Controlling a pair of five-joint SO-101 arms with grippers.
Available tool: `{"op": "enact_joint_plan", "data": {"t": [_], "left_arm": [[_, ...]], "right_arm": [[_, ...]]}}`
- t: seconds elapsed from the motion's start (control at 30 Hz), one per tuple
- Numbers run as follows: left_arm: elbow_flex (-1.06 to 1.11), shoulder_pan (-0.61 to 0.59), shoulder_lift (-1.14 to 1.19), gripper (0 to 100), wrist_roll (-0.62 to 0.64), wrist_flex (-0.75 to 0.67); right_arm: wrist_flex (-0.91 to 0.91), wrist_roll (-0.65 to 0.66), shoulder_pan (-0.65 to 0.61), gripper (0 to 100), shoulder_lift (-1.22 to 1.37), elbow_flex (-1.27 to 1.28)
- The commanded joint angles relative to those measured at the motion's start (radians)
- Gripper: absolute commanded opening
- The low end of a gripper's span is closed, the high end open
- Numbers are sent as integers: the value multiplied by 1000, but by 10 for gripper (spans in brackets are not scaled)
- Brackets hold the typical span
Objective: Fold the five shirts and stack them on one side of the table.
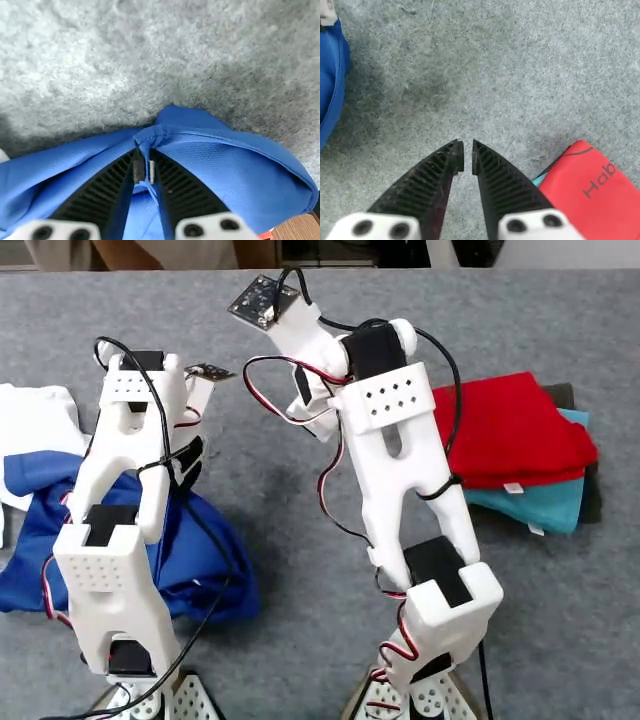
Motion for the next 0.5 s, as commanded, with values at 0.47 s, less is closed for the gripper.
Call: {"op": "enact_joint_plan", "data": {"t": [0.47], "left_arm": [[-249, -285, -130, 18, 313, 31]], "right_arm": [[-23, 0, -16, 44, -5, -7]]}}
